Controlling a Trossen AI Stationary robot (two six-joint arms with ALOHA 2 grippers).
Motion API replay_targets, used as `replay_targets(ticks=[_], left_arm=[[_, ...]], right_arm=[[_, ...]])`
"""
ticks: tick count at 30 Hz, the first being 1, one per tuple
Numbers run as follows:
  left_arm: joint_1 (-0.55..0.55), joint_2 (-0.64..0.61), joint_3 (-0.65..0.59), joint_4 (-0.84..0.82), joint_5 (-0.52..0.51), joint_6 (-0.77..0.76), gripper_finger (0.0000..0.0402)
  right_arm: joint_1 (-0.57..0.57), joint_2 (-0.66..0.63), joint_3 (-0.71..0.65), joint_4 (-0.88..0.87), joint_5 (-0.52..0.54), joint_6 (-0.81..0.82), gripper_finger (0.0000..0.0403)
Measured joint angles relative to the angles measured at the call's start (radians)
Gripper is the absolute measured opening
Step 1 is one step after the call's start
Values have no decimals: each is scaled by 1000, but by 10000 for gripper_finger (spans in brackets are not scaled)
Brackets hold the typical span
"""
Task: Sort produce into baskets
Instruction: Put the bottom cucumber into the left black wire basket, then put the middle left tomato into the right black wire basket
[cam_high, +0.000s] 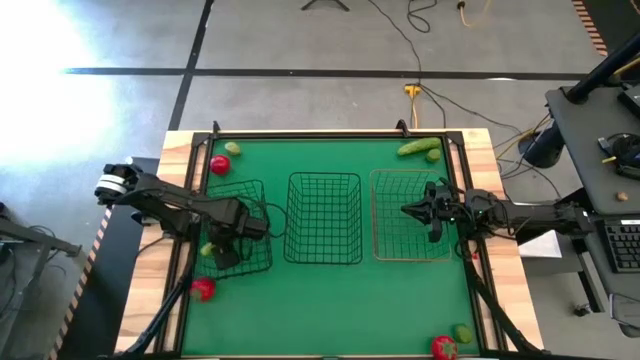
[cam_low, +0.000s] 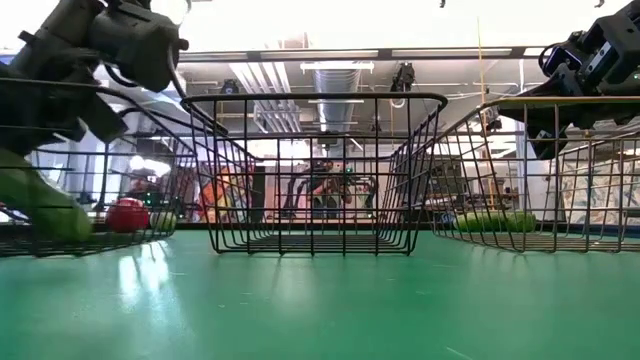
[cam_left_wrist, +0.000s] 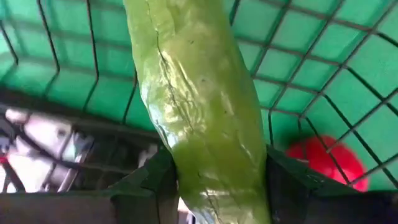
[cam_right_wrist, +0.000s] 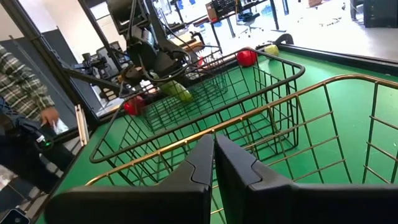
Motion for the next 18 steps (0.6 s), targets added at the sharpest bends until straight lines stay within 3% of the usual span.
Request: replay_targets(ticks=[8, 13, 18], left_arm=[[-1, 1, 30, -5, -95, -71, 220], [-1, 1, 92, -31, -126, -84, 271], [-9, 0, 183, -34, -138, -123, 298]], right_arm=[[0, 0, 0, 0, 0, 0, 9], [0, 0, 0, 0, 0, 0, 9], [0, 0, 0, 0, 0, 0, 9]])
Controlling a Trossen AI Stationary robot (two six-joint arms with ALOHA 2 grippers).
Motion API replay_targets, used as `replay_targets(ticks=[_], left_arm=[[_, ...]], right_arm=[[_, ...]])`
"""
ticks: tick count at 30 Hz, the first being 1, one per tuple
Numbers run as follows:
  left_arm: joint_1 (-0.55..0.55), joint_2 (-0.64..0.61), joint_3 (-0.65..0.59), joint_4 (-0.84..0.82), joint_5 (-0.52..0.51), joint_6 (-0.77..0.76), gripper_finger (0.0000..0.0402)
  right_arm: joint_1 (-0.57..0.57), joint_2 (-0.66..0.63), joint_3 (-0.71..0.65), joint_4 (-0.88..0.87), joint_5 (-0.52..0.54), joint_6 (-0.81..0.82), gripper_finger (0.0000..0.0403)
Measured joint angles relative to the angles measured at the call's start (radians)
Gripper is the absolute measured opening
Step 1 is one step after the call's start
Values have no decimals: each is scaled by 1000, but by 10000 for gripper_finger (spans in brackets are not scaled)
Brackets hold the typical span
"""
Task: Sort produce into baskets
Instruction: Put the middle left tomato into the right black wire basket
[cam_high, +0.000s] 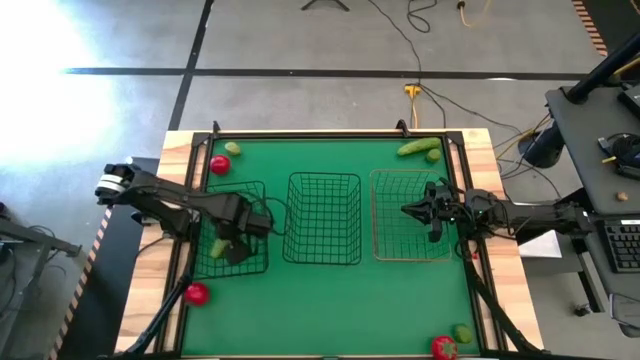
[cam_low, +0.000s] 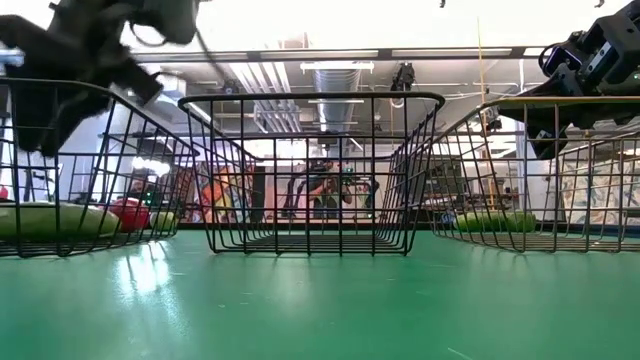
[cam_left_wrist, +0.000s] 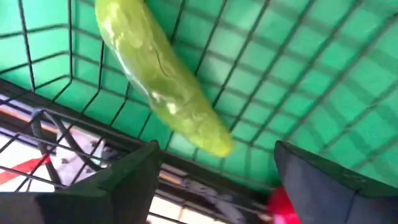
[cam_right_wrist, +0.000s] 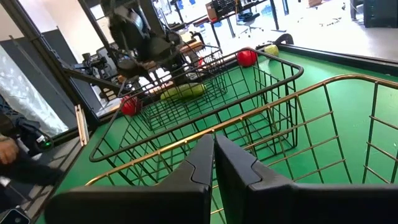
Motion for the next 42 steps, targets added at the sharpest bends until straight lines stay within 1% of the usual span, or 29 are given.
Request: replay_targets(ticks=[4, 7, 10, 15, 18, 22, 25, 28, 30, 34, 36, 40, 42], left_arm=[[-51, -3, 131, -17, -1, -117, 299], [-142, -3, 246, -21, -31, -249, 295], [-284, 5, 355, -19, -101, -412, 292], [-584, 64, 484, -13, -233, -754, 290], [-742, 132, 531, -11, -233, -935, 290], [-880, 250, 608, -6, -205, -1092, 290], [-925, 341, 670, -45, -186, -1154, 290], [-933, 417, 710, -151, -121, -1194, 290], [-933, 450, 714, -176, -81, -1200, 290], [-933, 476, 673, -173, -74, -1213, 289], [-940, 478, 631, -171, -68, -1214, 284], [-955, 445, 532, -173, -62, -1236, 266], [-957, 423, 490, -172, -39, -1239, 256]], right_arm=[[0, 0, 0, 0, 0, 0, 9], [0, 0, 0, 0, 0, 0, 9], [0, 0, 0, 0, 0, 0, 9], [0, 0, 0, 0, 0, 0, 9], [0, 0, 0, 0, 0, 0, 9], [0, 0, 0, 0, 0, 0, 9], [0, 0, 0, 0, 0, 0, 9], [0, 0, 0, 0, 0, 0, 9], [0, 0, 0, 0, 0, 0, 9], [0, 0, 0, 0, 0, 0, 9], [0, 0, 0, 0, 0, 0, 9], [0, 0, 0, 0, 0, 0, 9], [0, 0, 0, 0, 0, 0, 9]])
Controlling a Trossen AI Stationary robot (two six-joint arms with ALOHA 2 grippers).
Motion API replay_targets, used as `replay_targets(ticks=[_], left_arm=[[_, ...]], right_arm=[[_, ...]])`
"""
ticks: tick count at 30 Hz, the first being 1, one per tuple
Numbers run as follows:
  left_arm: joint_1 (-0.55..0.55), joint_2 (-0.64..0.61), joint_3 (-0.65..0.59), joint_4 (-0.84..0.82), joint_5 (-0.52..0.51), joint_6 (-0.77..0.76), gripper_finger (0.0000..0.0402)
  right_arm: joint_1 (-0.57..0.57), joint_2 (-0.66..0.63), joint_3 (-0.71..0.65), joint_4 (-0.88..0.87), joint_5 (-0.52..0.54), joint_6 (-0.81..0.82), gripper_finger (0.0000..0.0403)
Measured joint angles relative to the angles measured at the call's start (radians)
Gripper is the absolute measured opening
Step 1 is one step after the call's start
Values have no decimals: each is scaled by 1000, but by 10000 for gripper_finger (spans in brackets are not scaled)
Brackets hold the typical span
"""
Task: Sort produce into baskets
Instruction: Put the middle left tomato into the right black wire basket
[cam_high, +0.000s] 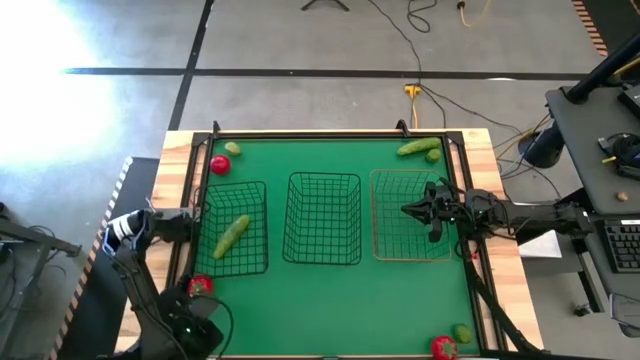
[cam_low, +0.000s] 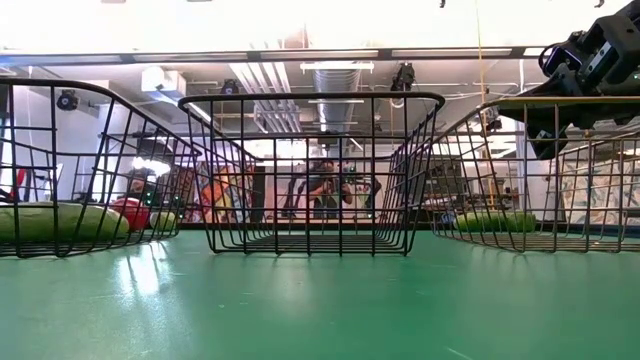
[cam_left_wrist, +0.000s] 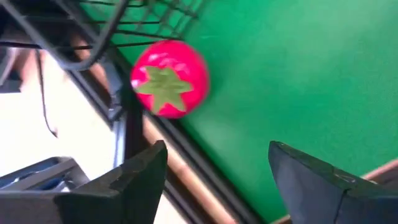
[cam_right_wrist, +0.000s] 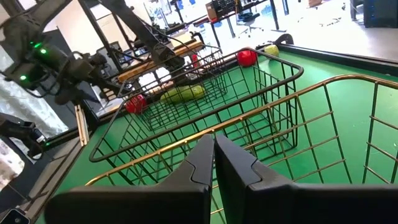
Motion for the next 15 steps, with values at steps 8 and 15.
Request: replay_targets(ticks=[8, 15], left_arm=[[0, -43, -136, 15, 19, 78, 239], [-2, -71, -241, 84, 14, 155, 266]], right_arm=[[0, 0, 0, 0, 0, 0, 9], [0, 0, 0, 0, 0, 0, 9]])
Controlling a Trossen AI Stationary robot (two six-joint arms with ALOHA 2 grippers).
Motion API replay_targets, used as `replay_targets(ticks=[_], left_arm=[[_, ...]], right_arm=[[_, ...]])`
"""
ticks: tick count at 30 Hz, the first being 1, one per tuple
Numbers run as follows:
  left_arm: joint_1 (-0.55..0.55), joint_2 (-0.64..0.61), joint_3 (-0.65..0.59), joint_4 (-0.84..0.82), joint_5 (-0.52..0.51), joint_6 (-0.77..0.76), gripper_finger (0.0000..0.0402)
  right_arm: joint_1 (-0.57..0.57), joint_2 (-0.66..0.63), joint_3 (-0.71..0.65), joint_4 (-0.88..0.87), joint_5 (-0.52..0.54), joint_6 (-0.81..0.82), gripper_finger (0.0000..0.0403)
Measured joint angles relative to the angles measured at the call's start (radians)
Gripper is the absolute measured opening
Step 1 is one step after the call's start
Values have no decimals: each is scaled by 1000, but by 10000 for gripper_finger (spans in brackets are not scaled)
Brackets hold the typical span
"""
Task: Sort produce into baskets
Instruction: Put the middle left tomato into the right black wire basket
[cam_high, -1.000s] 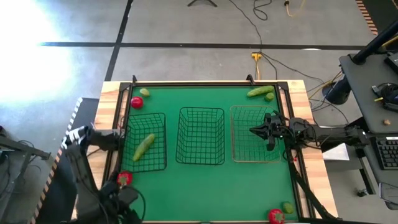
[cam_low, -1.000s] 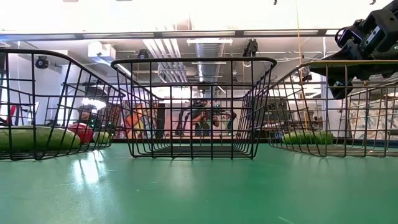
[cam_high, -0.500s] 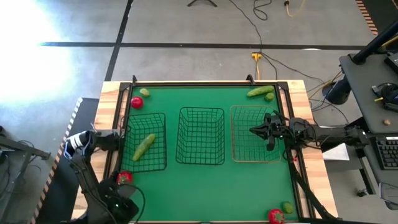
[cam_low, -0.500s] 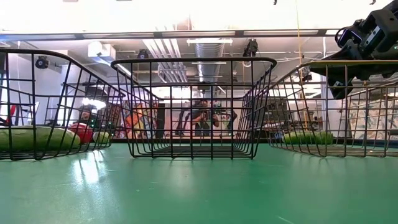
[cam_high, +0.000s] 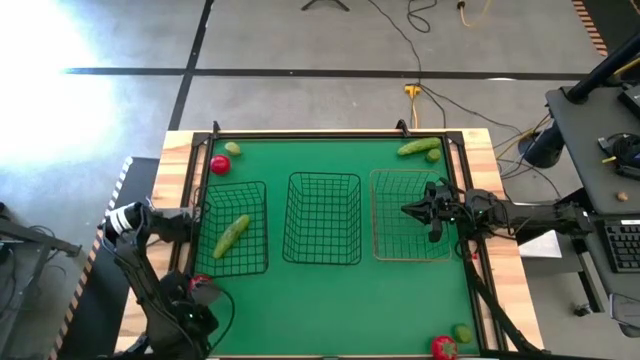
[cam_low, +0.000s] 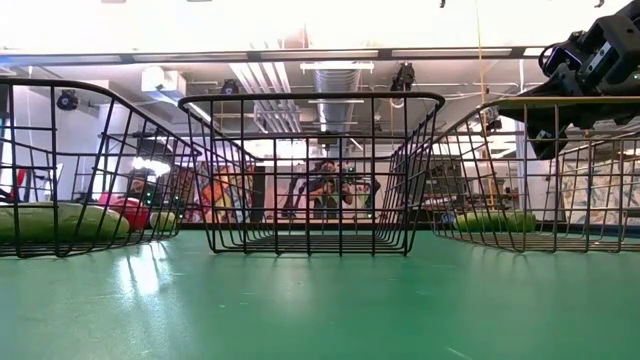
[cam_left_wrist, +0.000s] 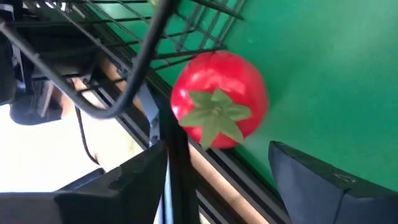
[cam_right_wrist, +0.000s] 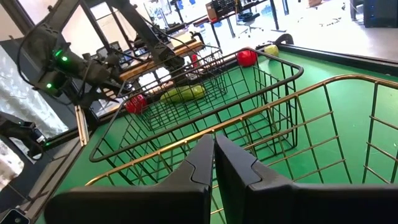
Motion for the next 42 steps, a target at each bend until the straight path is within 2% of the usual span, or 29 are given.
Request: replay_targets(ticks=[5, 9, 12, 17, 19, 31, 38, 42], left_arm=[[-9, -85, -119, 149, -9, -41, 284], [-20, -130, -193, 152, -18, -86, 292], [-19, -151, -240, 172, -18, -94, 296], [-21, -173, -317, 333, -32, -83, 301], [-20, -169, -332, 326, -39, -89, 302], [-19, -151, -299, 324, -77, -77, 302], [-29, -148, -220, 319, -90, -70, 302], [-43, -148, -183, 315, -122, -134, 302]], right_arm=[[0, 0, 0, 0, 0, 0, 9], [0, 0, 0, 0, 0, 0, 9], [0, 0, 0, 0, 0, 0, 9], [0, 0, 0, 0, 0, 0, 9], [0, 0, 0, 0, 0, 0, 9], [0, 0, 0, 0, 0, 0, 9], [0, 0, 0, 0, 0, 0, 9], [0, 0, 0, 0, 0, 0, 9]])
